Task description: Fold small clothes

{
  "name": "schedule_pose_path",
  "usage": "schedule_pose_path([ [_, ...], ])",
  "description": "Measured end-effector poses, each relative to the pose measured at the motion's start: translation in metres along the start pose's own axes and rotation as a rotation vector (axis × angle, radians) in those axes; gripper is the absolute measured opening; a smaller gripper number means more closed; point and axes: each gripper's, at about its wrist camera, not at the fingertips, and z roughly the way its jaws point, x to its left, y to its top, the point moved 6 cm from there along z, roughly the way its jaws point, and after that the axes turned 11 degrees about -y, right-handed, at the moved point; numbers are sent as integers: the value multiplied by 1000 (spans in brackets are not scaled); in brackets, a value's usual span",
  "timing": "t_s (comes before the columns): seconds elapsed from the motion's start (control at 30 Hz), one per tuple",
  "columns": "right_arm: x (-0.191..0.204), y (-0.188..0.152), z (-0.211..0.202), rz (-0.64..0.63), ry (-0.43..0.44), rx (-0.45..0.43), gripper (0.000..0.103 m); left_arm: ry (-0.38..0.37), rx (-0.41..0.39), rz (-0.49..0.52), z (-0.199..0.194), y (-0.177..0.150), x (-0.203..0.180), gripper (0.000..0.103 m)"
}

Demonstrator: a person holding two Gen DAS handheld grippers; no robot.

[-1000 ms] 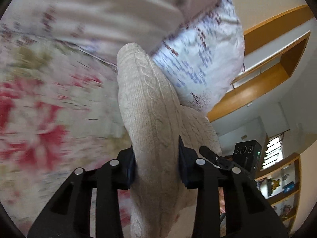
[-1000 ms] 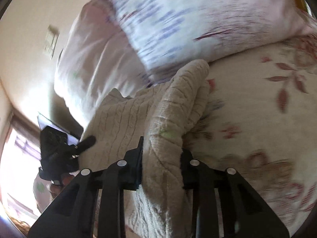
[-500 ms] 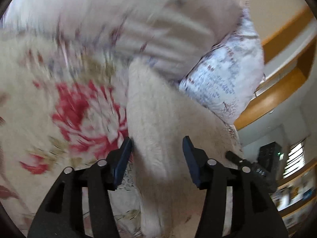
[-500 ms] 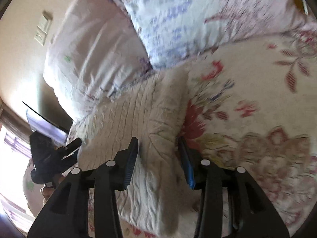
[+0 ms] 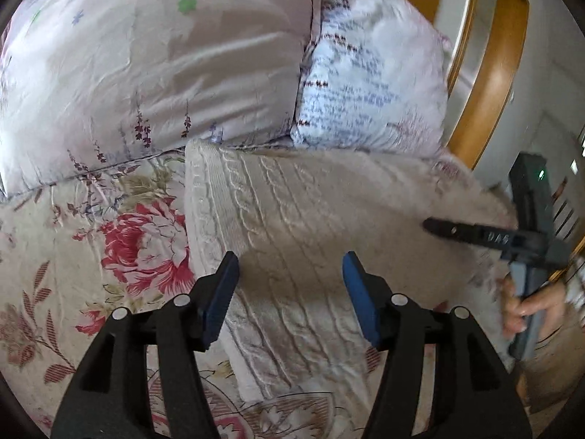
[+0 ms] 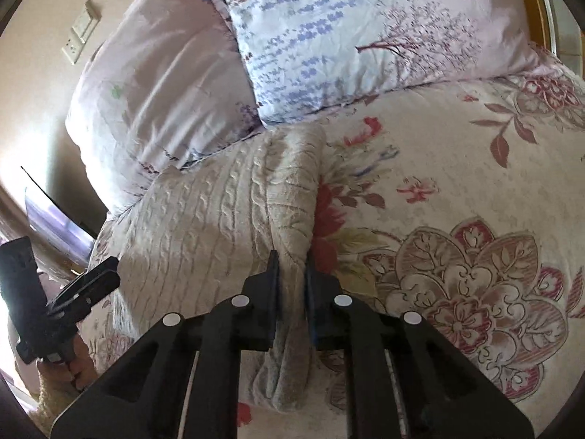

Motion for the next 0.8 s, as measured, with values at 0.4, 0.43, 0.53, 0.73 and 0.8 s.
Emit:
schedule_pose_path([
  [0.4, 27, -12, -52, -162, -1, -194, 32, 141, -40, 7, -25, -16, 9, 66],
  [0.43, 34, -18, -53, -201, 4, -185, 32, 159, -34, 5, -27, -19, 12, 67],
  [0.53, 45, -29, -42, -284, -36, -139, 32, 184, -1, -15, -23, -28, 21, 68],
  [0.73, 44, -36, -23, -300, -135, -79, 34, 189, 50, -55, -6, -37, 29, 73],
  [0.8, 45, -37, -22, -306, -147, -81, 34, 175, 57, -96, -2, -38, 36, 79],
])
